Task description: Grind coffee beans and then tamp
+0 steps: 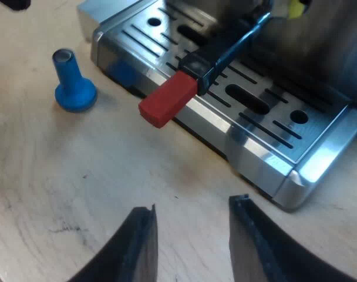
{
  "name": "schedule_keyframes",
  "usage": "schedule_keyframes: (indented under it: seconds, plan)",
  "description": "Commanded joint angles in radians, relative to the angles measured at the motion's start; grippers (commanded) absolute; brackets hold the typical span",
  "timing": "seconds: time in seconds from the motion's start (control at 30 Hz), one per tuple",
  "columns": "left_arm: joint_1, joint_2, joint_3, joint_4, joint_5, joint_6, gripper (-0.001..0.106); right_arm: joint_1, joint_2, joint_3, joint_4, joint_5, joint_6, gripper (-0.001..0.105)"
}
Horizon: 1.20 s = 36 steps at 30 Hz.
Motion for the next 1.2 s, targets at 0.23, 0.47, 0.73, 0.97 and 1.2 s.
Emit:
schedule_keyframes:
  seconds: [0.23,0.47,0.73,0.97,1.2]
  plan:
    - [-0.007,0.01,0.017,-0.049,0.009,0.007,0.075,0.165,0.004,0.13,-0.247,0.19,0.067,0.033]
    - [-0.007,0.01,0.075,-0.049,0.015,0.007,0.075,0.268,0.077,0.185,-0.361,0.339,0.14,0.033]
    - [-0.007,0.01,0.077,-0.049,0.02,0.0,0.075,0.313,0.247,0.188,-0.483,0.396,0.185,0.033]
    - [-0.007,0.01,0.077,-0.047,0.035,0.0,0.075,0.313,0.382,0.188,-0.587,0.543,0.293,0.033]
    - [-0.007,0.01,0.077,-0.048,0.038,0.0,0.075,0.313,0.456,0.194,-0.591,0.552,0.379,0.033]
